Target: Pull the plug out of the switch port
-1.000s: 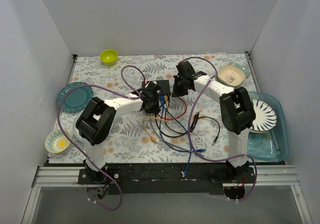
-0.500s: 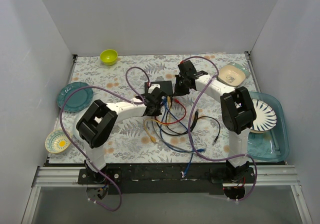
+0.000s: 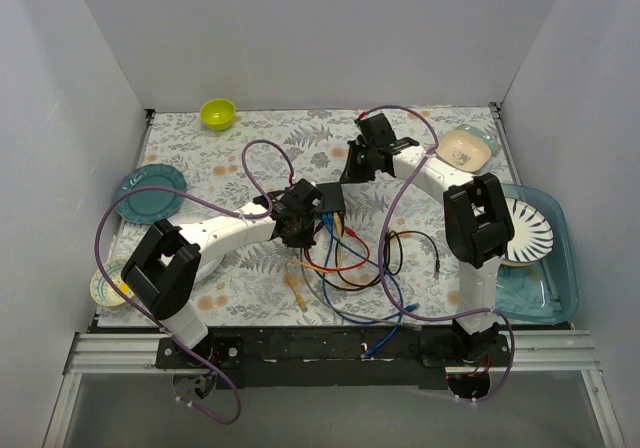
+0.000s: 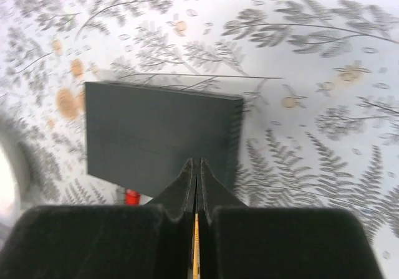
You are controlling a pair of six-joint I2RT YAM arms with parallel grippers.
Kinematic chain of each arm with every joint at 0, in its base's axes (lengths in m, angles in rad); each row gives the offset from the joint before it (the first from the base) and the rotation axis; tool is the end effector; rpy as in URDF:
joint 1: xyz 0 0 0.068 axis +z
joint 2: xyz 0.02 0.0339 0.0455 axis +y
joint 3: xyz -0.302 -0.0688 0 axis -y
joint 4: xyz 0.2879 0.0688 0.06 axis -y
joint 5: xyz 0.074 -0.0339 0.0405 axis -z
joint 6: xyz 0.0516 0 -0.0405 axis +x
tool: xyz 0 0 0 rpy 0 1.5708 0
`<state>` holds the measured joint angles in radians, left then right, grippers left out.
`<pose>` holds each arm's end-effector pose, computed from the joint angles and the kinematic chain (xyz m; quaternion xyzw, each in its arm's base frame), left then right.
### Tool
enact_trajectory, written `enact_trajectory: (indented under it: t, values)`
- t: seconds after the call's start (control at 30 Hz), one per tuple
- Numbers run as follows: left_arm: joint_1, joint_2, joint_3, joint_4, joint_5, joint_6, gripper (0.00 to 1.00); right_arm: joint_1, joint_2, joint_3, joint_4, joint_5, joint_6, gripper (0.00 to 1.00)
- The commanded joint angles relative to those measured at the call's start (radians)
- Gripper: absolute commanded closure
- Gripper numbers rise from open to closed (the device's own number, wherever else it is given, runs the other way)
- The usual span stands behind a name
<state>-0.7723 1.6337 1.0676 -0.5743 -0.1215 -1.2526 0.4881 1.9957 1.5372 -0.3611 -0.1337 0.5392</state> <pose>0.2668 -0.2512 0.1973 -0.2445 0.9441 -0.1494 0.1632 0.4513 0.2474 0.2236 -0.0008 0.9285 0.2340 0.2882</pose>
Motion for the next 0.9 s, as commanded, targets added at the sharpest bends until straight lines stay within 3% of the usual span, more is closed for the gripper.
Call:
enact_trajectory:
  t: [0.0, 0.27, 0.57, 0.87]
  values:
    - [-0.008, -0.048, 0.026, -0.050, 0.051, 0.013, 1.00, 0.047, -0.040, 0.051, 0.059, -0.158, -0.011, 0.99]
    - [-0.008, -0.023, 0.020, -0.052, 0.056, 0.005, 1.00, 0.150, -0.041, -0.028, 0.028, -0.217, -0.064, 0.99]
    - [-0.008, -0.011, 0.023, -0.044, 0.046, 0.001, 1.00, 0.202, -0.048, -0.155, 0.010, -0.146, -0.059, 0.99]
    - [-0.008, -0.047, 0.026, -0.075, 0.082, 0.009, 1.00, 0.153, 0.113, 0.013, -0.019, -0.055, 0.002, 0.99]
